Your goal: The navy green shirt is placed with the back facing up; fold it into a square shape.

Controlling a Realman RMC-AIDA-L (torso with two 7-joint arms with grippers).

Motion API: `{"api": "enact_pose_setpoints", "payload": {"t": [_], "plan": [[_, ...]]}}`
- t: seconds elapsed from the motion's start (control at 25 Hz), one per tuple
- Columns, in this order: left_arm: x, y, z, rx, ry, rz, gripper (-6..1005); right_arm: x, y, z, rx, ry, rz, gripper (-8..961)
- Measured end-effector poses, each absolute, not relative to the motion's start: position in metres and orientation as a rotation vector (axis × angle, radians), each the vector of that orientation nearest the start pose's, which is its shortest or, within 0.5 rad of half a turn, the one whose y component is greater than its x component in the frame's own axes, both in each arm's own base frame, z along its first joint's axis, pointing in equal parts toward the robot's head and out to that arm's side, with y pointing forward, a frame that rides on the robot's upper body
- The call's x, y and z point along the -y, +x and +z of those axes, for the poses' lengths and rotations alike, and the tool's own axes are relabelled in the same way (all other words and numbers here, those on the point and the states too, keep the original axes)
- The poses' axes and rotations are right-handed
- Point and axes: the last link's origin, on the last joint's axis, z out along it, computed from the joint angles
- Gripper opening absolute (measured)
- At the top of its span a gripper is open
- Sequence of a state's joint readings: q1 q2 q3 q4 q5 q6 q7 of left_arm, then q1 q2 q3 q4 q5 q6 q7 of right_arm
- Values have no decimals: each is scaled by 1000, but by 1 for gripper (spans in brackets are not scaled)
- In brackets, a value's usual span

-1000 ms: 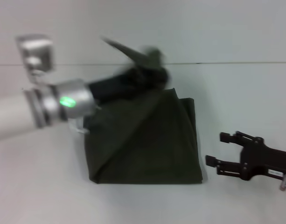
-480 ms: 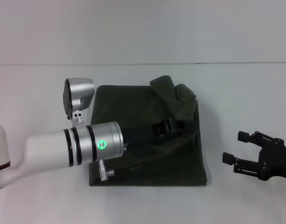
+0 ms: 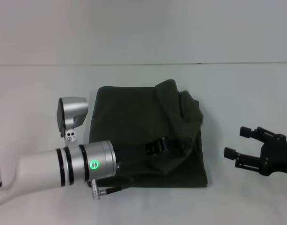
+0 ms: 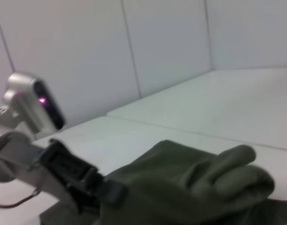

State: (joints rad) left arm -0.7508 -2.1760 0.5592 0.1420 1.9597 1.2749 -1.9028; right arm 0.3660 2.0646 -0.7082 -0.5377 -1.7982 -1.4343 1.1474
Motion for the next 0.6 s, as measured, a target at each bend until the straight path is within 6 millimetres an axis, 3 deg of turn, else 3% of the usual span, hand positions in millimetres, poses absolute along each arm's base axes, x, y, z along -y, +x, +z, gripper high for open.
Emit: {"api": "enact_pose_setpoints", "payload": {"t": [0.32, 0.4, 0.48, 0.6], "plan": [[-322, -213, -105, 1786, -2420, -1090, 413, -304, 320, 11, -746, -2375, 784, 924], [-319, -217, -97, 1666, -2484, -1103, 495, -311, 317, 16, -819, -2348, 824, 923], [-312, -223, -84, 1433, -2578, -1121, 540, -323, 308, 22, -899, -2341, 862, 923], [-300, -237, -64, 1118, -2656, -1108, 607, -349, 282, 32, -991, -2384, 867, 923]]}}
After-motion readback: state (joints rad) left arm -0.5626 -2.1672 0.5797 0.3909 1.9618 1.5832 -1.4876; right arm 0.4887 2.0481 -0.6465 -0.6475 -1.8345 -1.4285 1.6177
